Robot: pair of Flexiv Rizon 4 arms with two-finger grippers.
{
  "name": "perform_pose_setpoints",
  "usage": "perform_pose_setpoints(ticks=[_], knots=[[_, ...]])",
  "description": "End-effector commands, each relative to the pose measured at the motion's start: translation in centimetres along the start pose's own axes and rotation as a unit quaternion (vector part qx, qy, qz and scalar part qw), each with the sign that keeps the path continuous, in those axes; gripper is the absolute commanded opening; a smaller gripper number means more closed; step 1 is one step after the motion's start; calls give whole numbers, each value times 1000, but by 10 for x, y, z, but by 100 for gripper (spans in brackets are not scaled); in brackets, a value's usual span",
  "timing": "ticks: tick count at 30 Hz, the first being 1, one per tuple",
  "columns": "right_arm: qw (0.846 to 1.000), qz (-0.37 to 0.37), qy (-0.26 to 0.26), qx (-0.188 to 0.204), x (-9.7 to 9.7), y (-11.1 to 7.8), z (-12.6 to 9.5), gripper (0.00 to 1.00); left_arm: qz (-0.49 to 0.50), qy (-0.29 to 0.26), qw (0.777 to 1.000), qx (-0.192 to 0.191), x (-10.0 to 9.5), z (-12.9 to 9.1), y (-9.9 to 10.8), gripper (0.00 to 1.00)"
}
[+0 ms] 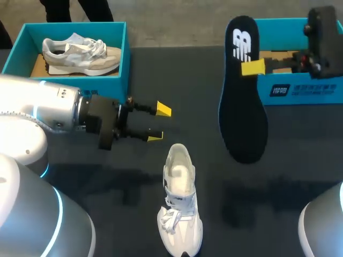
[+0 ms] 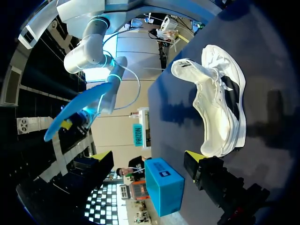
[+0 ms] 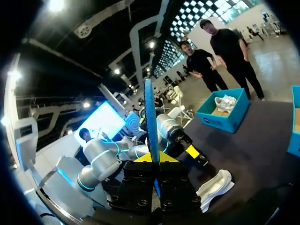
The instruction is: Take the shoe out of the shoebox, open the shoe tongue, remove and reinsert the insole, then place the shoe into the shoebox
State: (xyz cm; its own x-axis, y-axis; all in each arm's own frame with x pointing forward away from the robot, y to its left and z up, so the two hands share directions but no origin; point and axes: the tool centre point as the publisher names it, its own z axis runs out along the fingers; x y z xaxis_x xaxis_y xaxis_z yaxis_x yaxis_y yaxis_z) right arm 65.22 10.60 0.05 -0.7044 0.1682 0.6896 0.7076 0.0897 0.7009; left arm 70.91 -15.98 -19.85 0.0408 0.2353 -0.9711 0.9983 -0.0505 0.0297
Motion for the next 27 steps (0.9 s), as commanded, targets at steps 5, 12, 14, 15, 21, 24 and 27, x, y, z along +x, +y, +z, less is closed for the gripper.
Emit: perform_pose_setpoints(ticks=[5,12,14,15,21,24,27], knots=[[993,49,32,99,-60,64,21,0,1,0,1000,-1,0,1,0,100],[993,49,32,99,-60,64,21,0,13,-3,1000,-4,0,1,0,100],[993,49,32,99,-60,64,21,0,35,-20,999,-4,-1,2,3,100],[993,49,32,99,-60,64,21,0,46,-26,999,-9,-2,1,4,100],[992,69,38,98,-67,64,23,0,96,-62,993,-15,-6,0,13,100],[990,95,38,101,-78,63,26,0,115,-84,990,-17,-9,-2,15,100],[987,125,51,87,-90,61,27,0,128,-99,987,-21,-11,-4,16,100]])
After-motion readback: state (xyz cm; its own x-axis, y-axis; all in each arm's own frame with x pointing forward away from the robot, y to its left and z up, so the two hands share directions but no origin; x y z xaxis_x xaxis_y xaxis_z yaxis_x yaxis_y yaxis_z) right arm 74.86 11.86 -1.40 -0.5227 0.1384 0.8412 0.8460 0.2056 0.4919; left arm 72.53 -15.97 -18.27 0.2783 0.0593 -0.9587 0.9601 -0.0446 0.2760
